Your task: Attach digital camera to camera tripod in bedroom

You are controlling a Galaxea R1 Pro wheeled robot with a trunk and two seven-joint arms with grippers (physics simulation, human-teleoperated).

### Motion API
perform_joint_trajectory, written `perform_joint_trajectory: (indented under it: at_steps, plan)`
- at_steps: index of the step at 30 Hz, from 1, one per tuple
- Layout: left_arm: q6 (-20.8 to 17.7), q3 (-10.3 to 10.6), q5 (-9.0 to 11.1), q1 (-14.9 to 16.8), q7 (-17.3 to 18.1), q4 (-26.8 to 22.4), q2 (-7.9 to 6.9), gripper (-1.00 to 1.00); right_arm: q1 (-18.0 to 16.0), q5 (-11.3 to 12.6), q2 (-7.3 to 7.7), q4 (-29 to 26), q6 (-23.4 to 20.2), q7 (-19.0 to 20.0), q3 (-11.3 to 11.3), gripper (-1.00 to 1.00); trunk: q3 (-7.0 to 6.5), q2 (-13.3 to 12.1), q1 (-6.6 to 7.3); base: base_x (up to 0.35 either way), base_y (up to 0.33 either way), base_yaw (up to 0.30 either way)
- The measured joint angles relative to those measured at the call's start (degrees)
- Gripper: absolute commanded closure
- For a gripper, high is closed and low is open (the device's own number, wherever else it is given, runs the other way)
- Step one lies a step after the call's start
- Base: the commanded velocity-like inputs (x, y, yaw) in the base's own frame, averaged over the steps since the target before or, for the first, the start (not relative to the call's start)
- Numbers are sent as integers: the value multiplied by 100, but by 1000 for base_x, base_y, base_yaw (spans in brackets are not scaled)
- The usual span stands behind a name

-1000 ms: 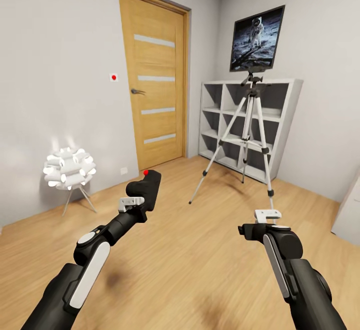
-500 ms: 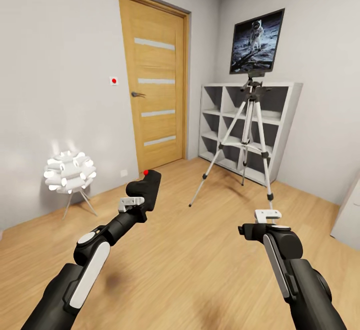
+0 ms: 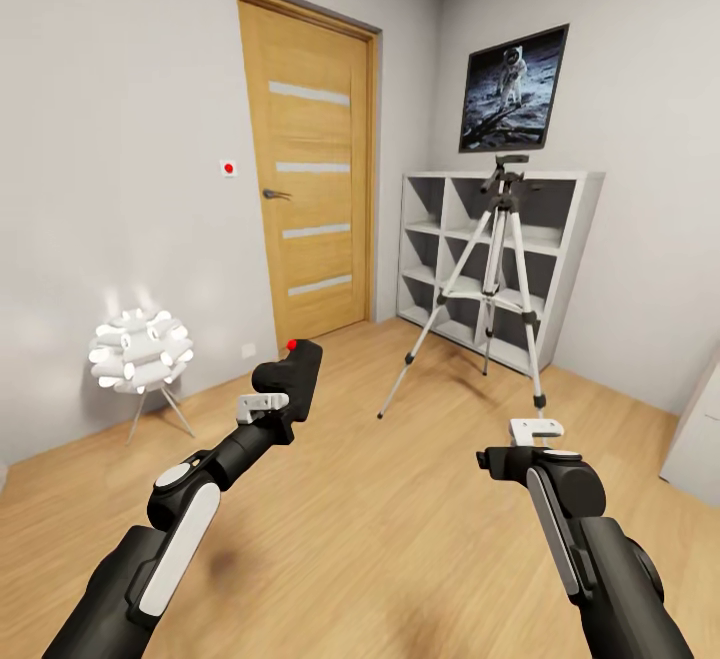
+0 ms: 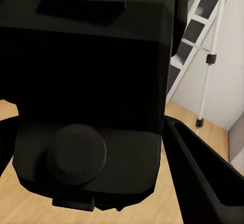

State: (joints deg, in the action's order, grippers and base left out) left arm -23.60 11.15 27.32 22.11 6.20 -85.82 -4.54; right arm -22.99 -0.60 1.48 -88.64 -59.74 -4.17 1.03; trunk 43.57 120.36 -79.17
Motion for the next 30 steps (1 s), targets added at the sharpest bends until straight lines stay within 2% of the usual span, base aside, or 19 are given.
perform_joint_trajectory:
  at_steps: [11, 16, 30]
  plan:
    - [-7, 0, 23, 0, 0, 25, 2, 100, 0, -14, 0, 6, 0, -17, -8, -100, -197, -441, 242, 0, 0, 0]
    - [-3, -23, 15, 0, 3, 452, 21, 100, 0, -11, 0, 72, 0, -21, -11, -100, -287, -642, 351, 0, 0, 0]
    - [-2, -17, 69, 0, 24, 612, 7, 100, 0, 22, 0, 88, 0, -41, -11, -100, -539, -1203, 659, 0, 0, 0]
